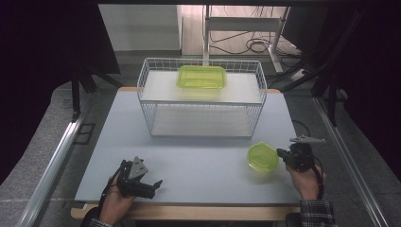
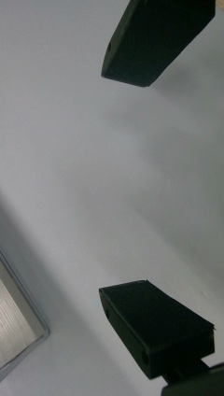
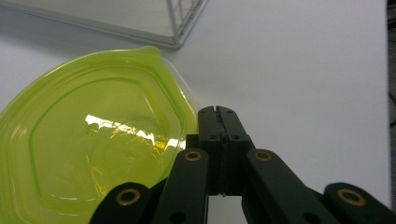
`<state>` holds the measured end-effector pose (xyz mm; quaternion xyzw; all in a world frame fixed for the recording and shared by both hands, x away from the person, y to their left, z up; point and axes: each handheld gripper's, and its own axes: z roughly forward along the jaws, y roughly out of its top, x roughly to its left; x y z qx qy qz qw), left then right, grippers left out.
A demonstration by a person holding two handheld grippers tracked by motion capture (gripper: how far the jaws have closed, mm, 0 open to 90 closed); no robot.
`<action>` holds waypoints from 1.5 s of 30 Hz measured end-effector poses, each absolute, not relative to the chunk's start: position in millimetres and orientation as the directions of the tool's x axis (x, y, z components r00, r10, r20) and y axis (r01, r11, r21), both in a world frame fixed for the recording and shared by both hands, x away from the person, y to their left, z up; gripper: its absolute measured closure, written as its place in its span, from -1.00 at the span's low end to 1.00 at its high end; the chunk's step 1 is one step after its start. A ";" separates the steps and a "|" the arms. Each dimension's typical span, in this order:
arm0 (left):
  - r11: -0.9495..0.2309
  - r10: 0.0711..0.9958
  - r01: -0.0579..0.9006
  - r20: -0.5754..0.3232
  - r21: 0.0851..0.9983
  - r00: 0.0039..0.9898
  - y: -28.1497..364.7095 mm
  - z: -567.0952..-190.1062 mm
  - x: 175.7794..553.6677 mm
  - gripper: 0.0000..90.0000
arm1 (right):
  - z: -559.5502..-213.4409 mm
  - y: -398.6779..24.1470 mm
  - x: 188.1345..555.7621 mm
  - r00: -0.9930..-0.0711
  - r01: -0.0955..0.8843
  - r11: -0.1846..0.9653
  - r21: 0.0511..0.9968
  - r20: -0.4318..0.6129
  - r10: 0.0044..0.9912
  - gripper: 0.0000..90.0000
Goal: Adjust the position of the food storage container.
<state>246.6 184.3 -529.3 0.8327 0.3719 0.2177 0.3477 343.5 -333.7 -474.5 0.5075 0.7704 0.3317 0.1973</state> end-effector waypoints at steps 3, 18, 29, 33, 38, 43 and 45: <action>-0.478 0.773 0.471 0.100 0.741 0.626 184.7 -529.1 246.7 -0.99 | -474.9 -322.2 341.6 -0.428 0.654 0.272 0.706 0.048 0.903 0.98; -0.426 0.801 0.476 0.076 0.769 0.594 190.3 -526.3 246.8 -1.00 | -480.2 -323.3 329.9 -0.429 0.674 0.274 0.686 0.062 0.901 0.98; -0.363 0.798 0.468 0.010 0.806 0.602 194.5 -523.0 246.2 -1.00 | -493.3 -310.5 320.0 -0.477 0.704 0.296 0.645 0.121 0.870 0.97; -0.336 0.793 0.466 -0.021 0.819 0.608 196.6 -521.9 246.0 -1.00 | -494.8 -305.1 320.0 -0.487 0.712 0.294 0.637 0.147 0.861 0.97; -0.330 0.792 0.469 -0.030 0.820 0.610 197.2 -521.9 246.3 -1.00 | -496.7 -299.1 320.0 -0.503 0.712 0.306 0.631 0.155 0.850 0.97; -0.328 0.794 0.474 -0.033 0.817 0.607 197.2 -522.0 246.5 -1.00 | -498.0 -288.9 318.7 -0.531 0.703 0.327 0.631 0.161 0.832 0.96; -0.327 0.795 0.475 -0.034 0.817 0.606 197.6 -521.9 246.6 -1.00 | -498.8 -285.2 318.3 -0.540 0.702 0.332 0.629 0.168 0.824 0.96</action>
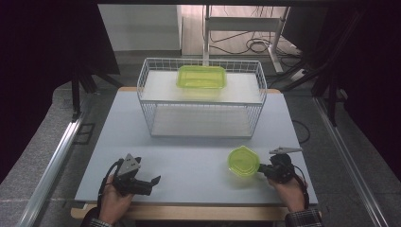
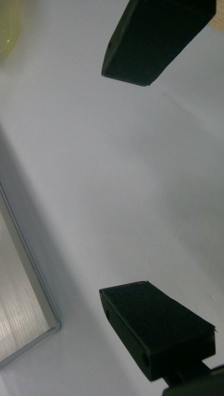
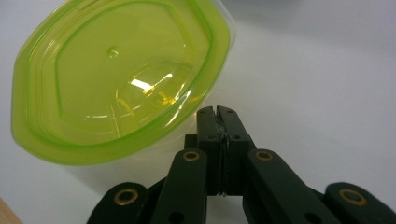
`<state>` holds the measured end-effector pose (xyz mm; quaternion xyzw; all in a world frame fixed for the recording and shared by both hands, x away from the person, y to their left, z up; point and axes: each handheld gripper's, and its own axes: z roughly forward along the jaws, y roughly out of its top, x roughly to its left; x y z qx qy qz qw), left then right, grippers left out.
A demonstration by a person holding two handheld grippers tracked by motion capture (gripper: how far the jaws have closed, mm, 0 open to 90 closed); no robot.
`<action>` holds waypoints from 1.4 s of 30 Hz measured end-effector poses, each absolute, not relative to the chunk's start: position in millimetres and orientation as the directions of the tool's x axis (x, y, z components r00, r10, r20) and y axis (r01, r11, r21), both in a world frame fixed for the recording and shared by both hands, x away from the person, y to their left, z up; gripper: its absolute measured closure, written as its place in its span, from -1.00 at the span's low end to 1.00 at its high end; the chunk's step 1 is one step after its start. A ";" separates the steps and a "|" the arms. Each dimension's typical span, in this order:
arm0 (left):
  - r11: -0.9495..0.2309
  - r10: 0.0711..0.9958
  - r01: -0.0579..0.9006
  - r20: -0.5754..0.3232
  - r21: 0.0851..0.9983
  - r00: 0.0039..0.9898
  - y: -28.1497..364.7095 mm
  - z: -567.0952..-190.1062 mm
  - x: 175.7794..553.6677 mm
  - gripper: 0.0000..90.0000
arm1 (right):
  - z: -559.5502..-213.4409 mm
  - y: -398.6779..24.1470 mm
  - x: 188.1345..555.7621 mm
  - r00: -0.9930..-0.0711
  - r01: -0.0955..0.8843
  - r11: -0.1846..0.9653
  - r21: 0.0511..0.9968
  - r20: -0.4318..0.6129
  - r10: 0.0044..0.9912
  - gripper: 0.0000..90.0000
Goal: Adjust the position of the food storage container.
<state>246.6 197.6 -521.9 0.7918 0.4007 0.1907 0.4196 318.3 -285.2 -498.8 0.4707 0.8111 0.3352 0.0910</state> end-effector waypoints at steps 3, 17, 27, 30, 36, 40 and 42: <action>-0.324 0.796 0.475 -0.035 0.818 0.604 197.9 -521.7 246.7 -1.00 | -499.6 -280.5 317.7 -0.549 0.704 0.338 0.624 0.178 0.817 0.96; -0.324 0.797 0.484 -0.041 0.813 0.603 197.5 -522.0 247.1 -1.00 | -505.3 -246.1 315.5 -0.618 0.679 0.397 0.618 0.189 0.763 0.96; -0.335 0.799 0.483 -0.028 0.809 0.601 196.1 -522.7 247.3 -1.00 | -509.2 -215.3 317.2 -0.675 0.645 0.453 0.616 0.182 0.715 0.96; -0.340 0.798 0.481 -0.023 0.808 0.602 195.7 -522.9 247.4 -1.00 | -509.9 -204.3 319.0 -0.692 0.633 0.466 0.618 0.181 0.699 0.97; -0.349 0.797 0.480 -0.015 0.805 0.604 195.2 -523.3 247.5 -1.00 | -513.5 -186.7 319.3 -0.723 0.614 0.495 0.615 0.186 0.665 0.97; -0.354 0.796 0.477 -0.009 0.804 0.605 194.9 -523.3 247.3 -1.00 | -515.3 -174.1 319.7 -0.744 0.597 0.513 0.616 0.186 0.642 0.97; -0.355 0.796 0.476 -0.007 0.805 0.605 194.9 -523.4 247.2 -1.00 | -515.8 -167.8 320.5 -0.751 0.591 0.518 0.618 0.188 0.633 0.97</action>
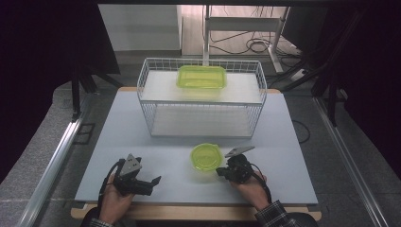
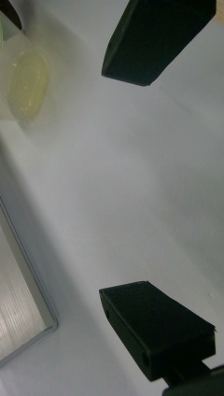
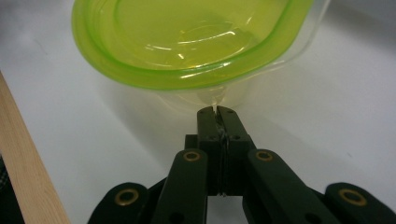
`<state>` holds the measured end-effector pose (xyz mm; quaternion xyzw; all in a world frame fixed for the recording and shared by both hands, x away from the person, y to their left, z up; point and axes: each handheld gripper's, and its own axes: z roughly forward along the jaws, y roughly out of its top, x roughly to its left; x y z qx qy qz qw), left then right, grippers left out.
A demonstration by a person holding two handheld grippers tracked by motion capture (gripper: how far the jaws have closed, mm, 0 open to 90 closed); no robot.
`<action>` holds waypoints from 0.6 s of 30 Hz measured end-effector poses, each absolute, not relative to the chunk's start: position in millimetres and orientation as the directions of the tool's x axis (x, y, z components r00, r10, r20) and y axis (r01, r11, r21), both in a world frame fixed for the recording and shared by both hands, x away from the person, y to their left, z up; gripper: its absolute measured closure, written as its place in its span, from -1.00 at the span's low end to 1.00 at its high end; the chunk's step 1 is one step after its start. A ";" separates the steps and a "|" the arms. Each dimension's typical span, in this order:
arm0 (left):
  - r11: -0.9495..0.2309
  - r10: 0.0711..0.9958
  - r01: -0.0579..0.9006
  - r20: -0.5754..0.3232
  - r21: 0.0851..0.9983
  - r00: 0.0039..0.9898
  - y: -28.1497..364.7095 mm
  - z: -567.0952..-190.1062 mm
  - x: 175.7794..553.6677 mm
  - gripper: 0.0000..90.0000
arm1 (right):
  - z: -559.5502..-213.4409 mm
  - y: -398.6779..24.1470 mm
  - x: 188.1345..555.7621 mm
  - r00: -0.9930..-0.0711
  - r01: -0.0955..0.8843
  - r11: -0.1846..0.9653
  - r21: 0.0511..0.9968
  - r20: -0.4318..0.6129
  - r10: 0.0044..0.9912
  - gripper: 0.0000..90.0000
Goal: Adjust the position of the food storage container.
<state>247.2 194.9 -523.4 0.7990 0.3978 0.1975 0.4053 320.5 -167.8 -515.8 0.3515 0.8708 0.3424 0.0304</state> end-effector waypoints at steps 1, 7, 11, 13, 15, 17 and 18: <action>-0.355 0.796 0.476 -0.007 0.805 0.605 194.9 -523.4 247.2 -1.00 | -515.8 -167.8 320.5 -0.751 0.591 0.518 0.618 0.188 0.633 0.97; -0.357 0.796 0.473 -0.002 0.806 0.605 195.0 -523.6 247.1 -1.00 | -512.6 -167.0 319.4 -0.766 0.567 0.540 0.622 0.157 0.623 0.93; -0.359 0.795 0.470 0.001 0.806 0.606 194.7 -523.6 246.9 -1.00 | -506.2 -177.0 316.7 -0.763 0.552 0.540 0.635 0.122 0.635 0.81; -0.360 0.795 0.470 0.002 0.806 0.607 194.7 -523.7 247.0 -1.00 | -503.9 -183.0 315.9 -0.762 0.539 0.548 0.640 0.094 0.641 0.73; -0.365 0.792 0.466 0.006 0.806 0.610 194.3 -523.5 246.7 -1.00 | -501.3 -193.6 316.1 -0.754 0.535 0.536 0.653 0.083 0.652 0.51; -0.367 0.791 0.465 0.007 0.806 0.612 194.0 -523.6 246.7 -1.00 | -500.5 -197.2 316.8 -0.750 0.534 0.531 0.658 0.079 0.657 0.42; -0.372 0.790 0.463 0.012 0.804 0.613 193.4 -523.9 246.7 -1.00 | -498.6 -203.7 318.0 -0.744 0.532 0.516 0.672 0.079 0.664 0.17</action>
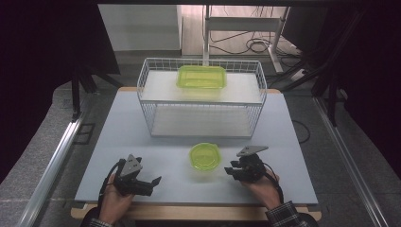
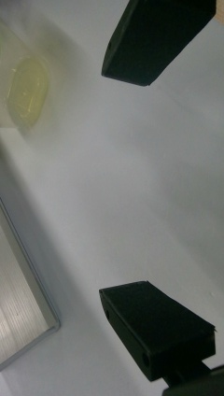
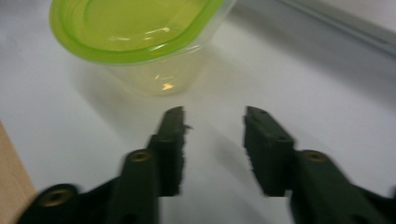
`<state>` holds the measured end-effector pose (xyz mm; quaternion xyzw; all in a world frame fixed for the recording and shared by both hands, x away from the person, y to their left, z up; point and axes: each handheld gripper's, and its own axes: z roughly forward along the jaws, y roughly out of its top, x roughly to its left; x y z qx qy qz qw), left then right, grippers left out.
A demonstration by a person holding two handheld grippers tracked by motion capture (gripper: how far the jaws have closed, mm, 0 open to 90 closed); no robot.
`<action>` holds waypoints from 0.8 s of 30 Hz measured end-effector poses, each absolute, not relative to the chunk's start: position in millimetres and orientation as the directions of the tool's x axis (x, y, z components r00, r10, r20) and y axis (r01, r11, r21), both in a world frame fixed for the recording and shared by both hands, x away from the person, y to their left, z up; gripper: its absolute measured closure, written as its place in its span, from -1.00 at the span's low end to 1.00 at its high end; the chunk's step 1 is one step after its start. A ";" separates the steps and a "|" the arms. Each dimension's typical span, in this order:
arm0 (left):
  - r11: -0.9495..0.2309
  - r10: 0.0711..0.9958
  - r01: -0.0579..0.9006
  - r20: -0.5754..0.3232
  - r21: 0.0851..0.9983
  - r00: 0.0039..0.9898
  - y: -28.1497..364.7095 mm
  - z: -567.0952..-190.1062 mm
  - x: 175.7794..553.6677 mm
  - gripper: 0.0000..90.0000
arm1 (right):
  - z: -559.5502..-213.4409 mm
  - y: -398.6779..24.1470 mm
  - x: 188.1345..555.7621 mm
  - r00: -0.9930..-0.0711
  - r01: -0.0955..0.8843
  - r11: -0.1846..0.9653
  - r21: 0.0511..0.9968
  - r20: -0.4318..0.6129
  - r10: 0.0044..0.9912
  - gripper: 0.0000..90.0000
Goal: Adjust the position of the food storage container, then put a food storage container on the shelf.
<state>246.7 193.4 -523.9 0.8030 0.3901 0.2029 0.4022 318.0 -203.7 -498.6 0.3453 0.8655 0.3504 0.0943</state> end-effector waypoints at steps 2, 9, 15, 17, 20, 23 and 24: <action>-0.373 0.789 0.464 0.013 0.803 0.614 193.1 -524.1 246.6 -1.00 | -498.0 -206.4 318.7 -0.740 0.529 0.508 0.680 0.077 0.669 0.04; -0.380 0.789 0.465 0.019 0.800 0.614 192.7 -524.4 246.7 -1.00 | -504.0 -216.1 324.1 -0.745 0.516 0.508 0.690 0.068 0.664 -0.50; -0.375 0.791 0.459 0.020 0.805 0.612 193.1 -523.8 246.5 -1.00 | -506.9 -216.6 326.4 -0.739 0.516 0.484 0.707 0.082 0.668 -0.74; -0.374 0.791 0.459 0.019 0.806 0.611 193.6 -524.0 246.5 -1.00 | -507.0 -216.4 327.4 -0.734 0.516 0.475 0.712 0.083 0.674 -0.81; -0.377 0.790 0.455 0.024 0.807 0.612 193.3 -523.7 246.2 -1.00 | -506.9 -216.3 328.2 -0.725 0.525 0.455 0.719 0.097 0.682 -0.88; -0.376 0.791 0.451 0.027 0.809 0.611 193.6 -523.2 245.9 -1.00 | -506.7 -216.9 329.0 -0.722 0.526 0.448 0.723 0.101 0.684 -0.91; -0.372 0.792 0.449 0.026 0.812 0.610 193.8 -522.9 245.8 -1.00 | -506.6 -216.8 329.3 -0.720 0.529 0.443 0.724 0.106 0.686 -0.92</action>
